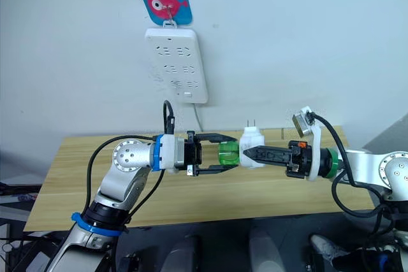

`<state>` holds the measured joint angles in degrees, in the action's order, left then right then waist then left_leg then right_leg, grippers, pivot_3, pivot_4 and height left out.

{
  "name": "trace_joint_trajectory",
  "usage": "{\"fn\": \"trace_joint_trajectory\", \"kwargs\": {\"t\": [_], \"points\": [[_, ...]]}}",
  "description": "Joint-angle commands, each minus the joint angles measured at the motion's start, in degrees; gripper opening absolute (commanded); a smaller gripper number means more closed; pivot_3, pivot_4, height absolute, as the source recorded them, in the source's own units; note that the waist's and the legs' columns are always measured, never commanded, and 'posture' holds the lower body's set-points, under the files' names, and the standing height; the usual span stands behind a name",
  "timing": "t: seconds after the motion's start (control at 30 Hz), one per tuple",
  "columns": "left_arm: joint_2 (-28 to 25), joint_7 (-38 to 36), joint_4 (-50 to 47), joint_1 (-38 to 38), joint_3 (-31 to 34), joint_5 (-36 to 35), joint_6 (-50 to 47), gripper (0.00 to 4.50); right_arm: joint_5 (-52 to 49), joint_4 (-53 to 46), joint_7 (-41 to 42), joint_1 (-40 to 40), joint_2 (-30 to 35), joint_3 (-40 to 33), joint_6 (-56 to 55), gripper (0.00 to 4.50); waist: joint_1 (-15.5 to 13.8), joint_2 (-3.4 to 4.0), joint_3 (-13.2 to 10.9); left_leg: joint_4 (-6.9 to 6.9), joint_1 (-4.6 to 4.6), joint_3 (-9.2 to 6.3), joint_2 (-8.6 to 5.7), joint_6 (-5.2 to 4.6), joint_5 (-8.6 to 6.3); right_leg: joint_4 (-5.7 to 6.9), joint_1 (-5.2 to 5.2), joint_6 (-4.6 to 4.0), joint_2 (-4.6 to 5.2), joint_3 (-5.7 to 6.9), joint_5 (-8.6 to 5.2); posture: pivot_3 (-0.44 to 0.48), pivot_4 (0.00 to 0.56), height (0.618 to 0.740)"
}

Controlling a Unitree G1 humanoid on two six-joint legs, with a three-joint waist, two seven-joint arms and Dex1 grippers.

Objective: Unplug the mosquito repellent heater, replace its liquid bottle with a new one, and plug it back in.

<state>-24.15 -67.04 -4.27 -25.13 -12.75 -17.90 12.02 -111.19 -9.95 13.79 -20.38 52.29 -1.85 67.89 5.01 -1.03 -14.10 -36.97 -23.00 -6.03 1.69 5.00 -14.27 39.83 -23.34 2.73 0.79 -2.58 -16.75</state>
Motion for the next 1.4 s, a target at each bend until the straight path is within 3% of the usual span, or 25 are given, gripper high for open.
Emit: {"fn": "trace_joint_trajectory", "kwargs": {"t": [0.03,0.23,0.3,0.53,0.67,0.7,1.4], "points": [[-0.35,-0.44,-1.38,0.38,0.76,-1.41,0.72,2.25,6.81,-0.53,4.69,1.44,4.56,-5.73,0.53,4.50,-0.04,0.00,0.00,0.00,0.00,0.00,0.00,0.00,0.00,0.00,0.00,0.00,0.01,-0.01,0.00,-0.155,0.207,0.725],[-1.76,-1.83,-3.03,0.95,0.62,-3.09,-1.59,2.25,20.55,0.16,17.68,2.36,11.84,-12.19,-0.11,4.50,0.06,0.01,0.00,0.01,0.03,0.01,0.00,0.00,0.00,-0.01,0.00,0.01,0.00,0.01,-0.01,-0.171,0.210,0.725],[-2.08,-2.68,-3.53,1.15,0.39,-3.71,-1.85,2.25,20.32,1.09,18.14,-2.48,11.78,-12.96,-0.24,4.12,0.56,0.01,0.00,0.01,0.07,0.07,0.02,0.00,0.00,-0.01,0.00,0.01,0.00,-0.05,-0.01,-0.181,0.211,0.725],[-0.80,-4.80,-4.04,0.53,-1.22,-4.12,-1.03,2.25,20.04,2.59,18.51,-19.92,3.20,-5.39,3.18,1.64,1.45,0.04,0.00,0.04,0.05,0.04,0.06,0.00,0.00,-0.09,0.00,0.00,-0.07,-0.04,-0.01,-0.191,0.212,0.725],[0.10,-4.53,-4.12,0.13,-1.31,-3.76,-0.96,2.25,22.81,4.20,19.94,-23.97,-1.12,-2.13,5.52,0.12,1.37,0.05,0.00,0.04,-0.02,0.05,0.03,-0.01,-0.01,-0.17,0.00,0.00,-0.02,-0.05,0.00,-0.177,0.212,0.725],[0.27,-4.28,-4.13,0.09,-1.23,-3.61,-0.94,2.25,23.43,4.35,20.67,-24.34,-1.59,-1.72,6.21,0.00,1.27,0.05,0.00,0.04,-0.02,0.04,0.03,-0.02,-0.01,-0.18,0.00,0.00,-0.01,-0.03,0.00,-0.171,0.213,0.725],[1.20,-2.93,-5.13,1.62,-0.93,-2.87,2.95,2.25,31.50,4.28,25.00,-21.70,-5.50,0.42,15.34,0.00,0.20,0.05,0.00,0.02,-0.03,0.01,0.02,-0.12,-0.07,-0.17,0.00,-0.01,0.00,0.02,0.00,-0.151,0.215,0.725]]}}
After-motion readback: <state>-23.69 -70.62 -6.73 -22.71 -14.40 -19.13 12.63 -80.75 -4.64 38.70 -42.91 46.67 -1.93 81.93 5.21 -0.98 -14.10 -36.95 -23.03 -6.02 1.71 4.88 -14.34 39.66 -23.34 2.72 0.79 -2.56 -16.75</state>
